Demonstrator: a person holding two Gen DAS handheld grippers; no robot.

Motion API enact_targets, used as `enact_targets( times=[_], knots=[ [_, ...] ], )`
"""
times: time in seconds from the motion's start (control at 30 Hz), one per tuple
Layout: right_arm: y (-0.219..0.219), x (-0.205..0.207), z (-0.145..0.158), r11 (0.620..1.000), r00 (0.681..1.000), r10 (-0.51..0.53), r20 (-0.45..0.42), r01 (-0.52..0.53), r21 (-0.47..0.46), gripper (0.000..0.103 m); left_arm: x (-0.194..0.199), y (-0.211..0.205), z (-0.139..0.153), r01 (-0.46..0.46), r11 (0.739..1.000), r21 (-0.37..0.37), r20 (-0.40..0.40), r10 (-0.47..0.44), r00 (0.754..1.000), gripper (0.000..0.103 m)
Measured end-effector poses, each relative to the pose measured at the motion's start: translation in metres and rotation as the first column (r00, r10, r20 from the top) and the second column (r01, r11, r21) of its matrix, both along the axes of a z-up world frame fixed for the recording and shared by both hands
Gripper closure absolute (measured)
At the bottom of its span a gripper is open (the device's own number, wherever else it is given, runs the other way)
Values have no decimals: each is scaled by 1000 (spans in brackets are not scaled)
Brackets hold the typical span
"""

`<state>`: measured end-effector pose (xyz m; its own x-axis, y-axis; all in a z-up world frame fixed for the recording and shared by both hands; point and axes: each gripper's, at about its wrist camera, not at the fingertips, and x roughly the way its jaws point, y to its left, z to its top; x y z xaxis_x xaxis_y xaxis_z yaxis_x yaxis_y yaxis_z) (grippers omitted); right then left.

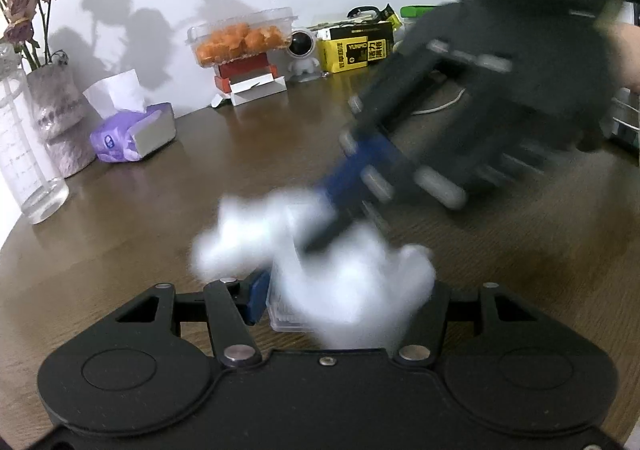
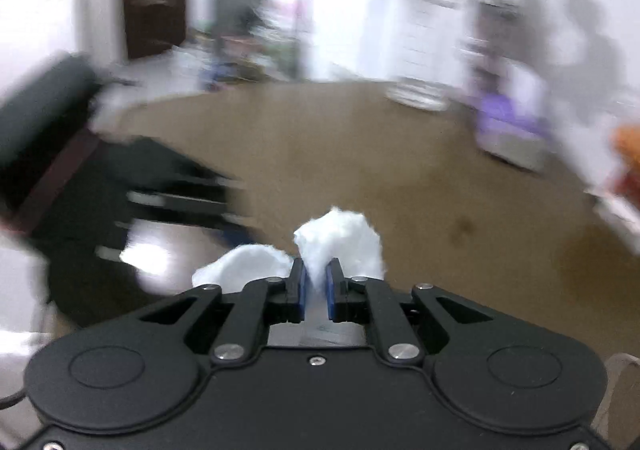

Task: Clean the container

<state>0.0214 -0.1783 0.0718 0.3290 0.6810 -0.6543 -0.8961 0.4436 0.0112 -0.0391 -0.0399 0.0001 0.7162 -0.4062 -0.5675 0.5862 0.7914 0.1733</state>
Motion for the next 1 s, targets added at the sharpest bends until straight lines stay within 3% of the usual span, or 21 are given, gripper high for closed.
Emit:
enact_targets(
  times=[0.07, 0.1, 0.13, 0.2, 0.27, 0.43, 0.5, 0.57, 0.6, 0.7, 0.83, 0.93, 1.0],
  knots=[
    [6, -14, -2, 995, 996, 91, -18, -92, -41, 93, -5, -3, 0, 17, 1000, 12, 14, -17, 1000, 47],
    [1, -14, -2, 995, 996, 83, -14, -84, -53, 93, -8, -5, 0, 18, 1000, 24, 28, -19, 999, 47],
    [-6, -7, -1, 997, 998, 49, -27, -51, -53, 93, -9, -6, -1, 17, 999, 30, 35, -18, 999, 47],
    [-13, 9, 0, 995, 998, -61, 22, 63, -74, 93, -7, -5, 0, 10, 1000, 27, 32, -11, 999, 47],
    [-8, 16, 1, 993, 993, -105, 54, 107, -46, 93, -5, -4, 0, 4, 1000, 22, 28, -4, 1000, 47],
    [-4, -14, 0, 997, 999, 46, 20, -45, -62, 93, -4, -1, 1, -1, 1000, 4, 19, 1, 1000, 47],
    [-27, -3, 2, 996, 999, -54, 10, 54, -68, 93, -5, 1, 5, -9, 1000, -17, 9, 9, 1000, 47],
    [-54, 4, 4, 977, 976, -211, 47, 212, -35, 93, -3, 11, 16, -14, 994, -108, -30, 11, 999, 47],
    [-65, 4, 6, 965, 964, -263, 36, 262, 19, 93, 0, 19, 24, -23, 983, -185, -62, 12, 998, 47],
    [-87, -14, 18, 917, 943, -332, 4, 322, 237, 93, 14, 43, 41, -77, 905, -419, -180, 0, 984, 48],
    [-83, -24, 32, 850, 942, -335, -8, 306, 428, 93, 20, 52, 47, -110, 819, -563, -249, -41, 968, 48],
    [-82, -46, 34, 860, 955, -297, 26, 256, 442, 93, 23, 65, 49, -154, 768, -622, -255, -12, 967, 48],
    [-93, -48, 29, 841, 942, -334, 12, 292, 456, 93, 23, 69, 49, -168, 733, -660, -267, -20, 963, 48]
  ],
)
